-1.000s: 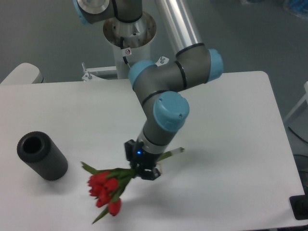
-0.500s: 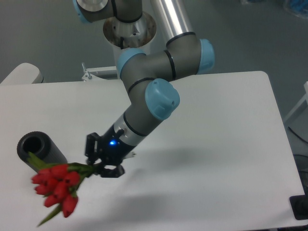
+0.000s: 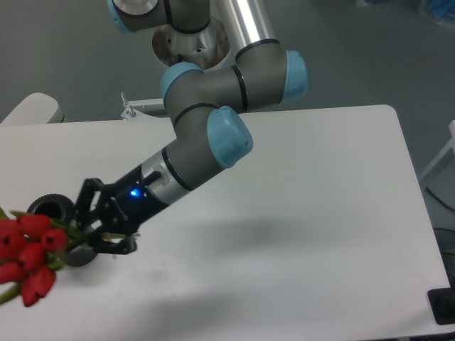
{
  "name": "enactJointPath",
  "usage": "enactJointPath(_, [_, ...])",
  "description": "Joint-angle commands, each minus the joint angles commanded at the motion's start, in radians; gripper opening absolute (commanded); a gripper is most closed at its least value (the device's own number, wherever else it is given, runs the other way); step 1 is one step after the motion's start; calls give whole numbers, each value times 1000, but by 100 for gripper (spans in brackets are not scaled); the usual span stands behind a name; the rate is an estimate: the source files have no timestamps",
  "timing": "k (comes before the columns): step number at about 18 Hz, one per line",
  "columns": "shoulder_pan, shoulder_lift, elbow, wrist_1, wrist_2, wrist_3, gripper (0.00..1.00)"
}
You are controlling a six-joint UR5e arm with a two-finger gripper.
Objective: Insert the flowers into the vase
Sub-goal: 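Carry the tulips over to the black cylindrical vase, then lower the tulip stems down into the vase opening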
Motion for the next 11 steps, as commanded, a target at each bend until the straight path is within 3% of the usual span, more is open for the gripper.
enactJointPath(9, [-21, 60, -49, 5, -108, 11, 0])
enactJointPath(11, [-43, 74, -81, 53, -108, 9, 1])
